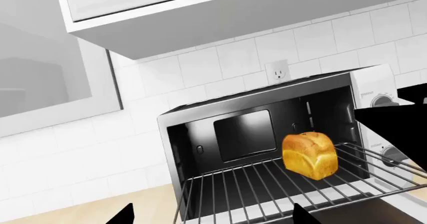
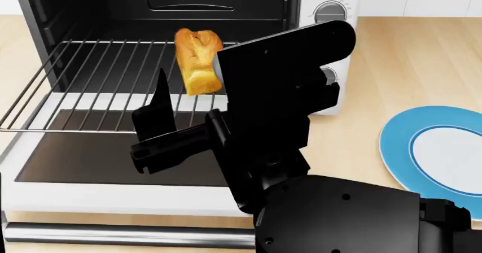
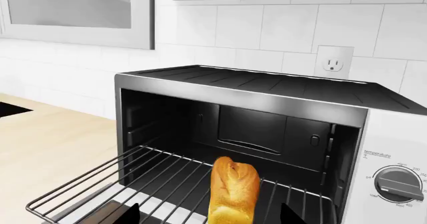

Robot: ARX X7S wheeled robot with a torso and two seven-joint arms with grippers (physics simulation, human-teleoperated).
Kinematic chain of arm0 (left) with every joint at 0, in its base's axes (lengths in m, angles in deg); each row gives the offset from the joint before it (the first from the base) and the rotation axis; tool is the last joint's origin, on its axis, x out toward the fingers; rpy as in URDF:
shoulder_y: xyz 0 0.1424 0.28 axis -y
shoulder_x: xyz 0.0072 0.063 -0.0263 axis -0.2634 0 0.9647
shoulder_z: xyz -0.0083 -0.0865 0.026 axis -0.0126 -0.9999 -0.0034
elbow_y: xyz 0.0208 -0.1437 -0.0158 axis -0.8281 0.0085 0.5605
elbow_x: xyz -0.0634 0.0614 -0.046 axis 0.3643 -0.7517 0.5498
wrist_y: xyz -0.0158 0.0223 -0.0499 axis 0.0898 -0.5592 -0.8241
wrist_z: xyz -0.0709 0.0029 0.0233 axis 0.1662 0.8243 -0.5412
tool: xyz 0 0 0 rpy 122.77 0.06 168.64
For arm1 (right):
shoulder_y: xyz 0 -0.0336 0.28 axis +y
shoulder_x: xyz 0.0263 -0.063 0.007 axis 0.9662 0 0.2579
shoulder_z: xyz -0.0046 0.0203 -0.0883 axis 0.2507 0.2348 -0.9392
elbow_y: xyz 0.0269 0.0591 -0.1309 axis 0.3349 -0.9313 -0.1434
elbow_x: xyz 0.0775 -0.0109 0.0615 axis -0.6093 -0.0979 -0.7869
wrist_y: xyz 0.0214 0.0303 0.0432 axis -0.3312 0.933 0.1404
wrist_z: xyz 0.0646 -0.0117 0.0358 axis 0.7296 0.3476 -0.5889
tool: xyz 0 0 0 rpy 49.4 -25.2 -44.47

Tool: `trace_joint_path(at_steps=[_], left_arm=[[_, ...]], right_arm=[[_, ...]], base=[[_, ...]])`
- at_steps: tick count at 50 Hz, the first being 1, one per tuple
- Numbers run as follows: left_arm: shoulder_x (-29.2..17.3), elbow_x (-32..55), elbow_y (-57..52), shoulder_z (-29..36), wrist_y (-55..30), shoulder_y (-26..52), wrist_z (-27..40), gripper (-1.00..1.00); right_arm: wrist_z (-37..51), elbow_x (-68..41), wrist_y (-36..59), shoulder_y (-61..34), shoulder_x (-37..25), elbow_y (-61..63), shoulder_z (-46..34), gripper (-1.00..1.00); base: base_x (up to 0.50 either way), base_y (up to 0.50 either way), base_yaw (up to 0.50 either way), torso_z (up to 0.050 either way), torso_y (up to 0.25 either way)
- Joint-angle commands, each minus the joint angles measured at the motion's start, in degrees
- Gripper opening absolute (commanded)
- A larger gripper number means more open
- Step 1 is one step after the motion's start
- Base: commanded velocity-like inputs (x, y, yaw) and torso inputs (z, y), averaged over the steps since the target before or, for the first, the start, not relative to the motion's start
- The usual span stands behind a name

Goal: Pick the bread from the rack and place it on the plate on the counter.

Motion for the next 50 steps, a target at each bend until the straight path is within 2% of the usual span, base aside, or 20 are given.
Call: trace_joint_path(at_steps=[1,9,26,50], left_arm=[[-0.44,-0.79,-0.01,5.58,1.19,3.96,0.63,1.00],[-1.25,-1.34,0.01,8.52,2.40,5.95,0.91,1.00],[-1.17,-1.78,0.14,14.45,2.85,10.96,1.99,1.00],[-2.94,-2.65,0.62,17.13,4.83,12.04,1.60,1.00]], right_arm=[[-3.76,-4.10,1.57,0.10,2.95,-5.83,0.84,1.00],[-9.18,-9.40,4.37,0.17,5.55,-11.42,1.47,1.00],[-12.60,-12.34,7.26,0.70,8.59,-19.18,1.80,1.00],[-21.29,-18.23,13.75,2.09,17.27,-35.74,2.57,1.00]], base=[[0.00,0.00,0.00,0.000,0.000],[0.00,0.00,0.00,0.000,0.000],[0.00,0.00,0.00,0.000,0.000],[0.00,0.00,0.00,0.000,0.000]])
